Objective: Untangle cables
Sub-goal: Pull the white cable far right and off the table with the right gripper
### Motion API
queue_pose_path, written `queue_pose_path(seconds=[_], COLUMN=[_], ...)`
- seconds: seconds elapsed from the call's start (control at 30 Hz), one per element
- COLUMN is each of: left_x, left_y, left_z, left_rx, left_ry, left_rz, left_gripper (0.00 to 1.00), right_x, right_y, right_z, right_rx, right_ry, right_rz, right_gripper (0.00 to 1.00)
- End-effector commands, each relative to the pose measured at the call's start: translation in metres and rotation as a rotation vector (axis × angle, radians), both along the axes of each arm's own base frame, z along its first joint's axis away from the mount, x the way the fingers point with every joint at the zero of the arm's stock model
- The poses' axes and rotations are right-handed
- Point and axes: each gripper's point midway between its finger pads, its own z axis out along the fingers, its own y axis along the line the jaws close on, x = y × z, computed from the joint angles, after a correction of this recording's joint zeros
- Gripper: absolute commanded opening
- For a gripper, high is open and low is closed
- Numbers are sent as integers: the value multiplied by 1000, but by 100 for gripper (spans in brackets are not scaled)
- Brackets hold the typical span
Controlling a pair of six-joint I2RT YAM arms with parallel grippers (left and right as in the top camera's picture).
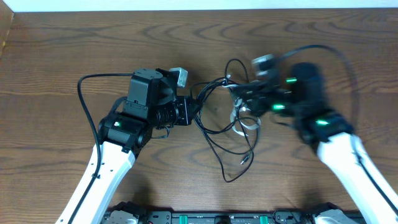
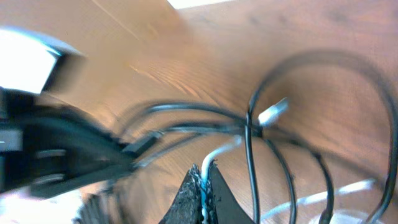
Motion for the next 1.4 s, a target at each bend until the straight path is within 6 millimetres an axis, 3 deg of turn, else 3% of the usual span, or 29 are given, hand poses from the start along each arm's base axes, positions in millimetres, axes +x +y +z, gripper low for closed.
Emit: queue_pose_path(seconds=[0.0, 0.1, 0.2, 0.3, 0.47, 0.6, 0.73, 0.77, 0.83, 0.93, 1.0, 1.07, 1.1, 1.27, 1.3, 1.33, 1.37], left_x=[7, 7, 8, 10, 12, 10, 9, 8, 7, 2, 0, 0, 0, 6, 7, 8, 9], left_y=[8, 8, 8, 4, -18, -21, -21, -21, -20, -18, -16, -16, -15, 4, 13, 17, 23], left_z=[2, 2, 0, -4, -14, -26, -27, -27, -28, -33, -35, -35, -36, -48, -53, -54, -57], left_rx=[34, 34, 36, 25, 16, 31, 34, 34, 38, 51, 63, 71, 74, 180, 226, 243, 274], left_ry=[-28, -28, -23, 7, 28, 65, 70, 71, 80, 105, 111, 104, 102, 104, 105, 104, 101], left_rz=[45, 45, 45, 58, 19, 7, 7, 7, 7, 7, 2, -9, -5, 77, 109, 122, 144], left_gripper=[7, 7, 8, 8, 7, 8, 7, 8, 7, 8, 7, 7, 7, 8, 8, 8, 8], right_x=[-51, -73, -73, -73, -104, -87, -34, -10, 18, 43, 50, 51, 51, 49, 45, 45, 41], right_y=[-4, -11, -11, 1, 28, 10, -37, -62, -96, -149, -183, -226, -238, -280, -290, -293, -302], right_z=[49, 64, 79, 102, 134, 145, 147, 152, 159, 169, 180, 206, 215, 272, 294, 299, 317], right_rx=[224, 314, 334, 348, 372, 360, 333, 328, 321, 296, 263, 196, 174, 48, -2, -15, -62], right_ry=[27, 67, 21, -62, -247, -352, -400, -431, -477, -545, -603, -697, -718, -808, -842, -850, -880], right_rz=[290, 418, 444, 469, 618, 544, 280, 132, -62, -296, -413, -547, -591, -782, -838, -854, -916], right_gripper=[1, 1, 1, 1, 1, 1, 1, 1, 1, 1, 1, 1, 1, 1, 1, 1, 1])
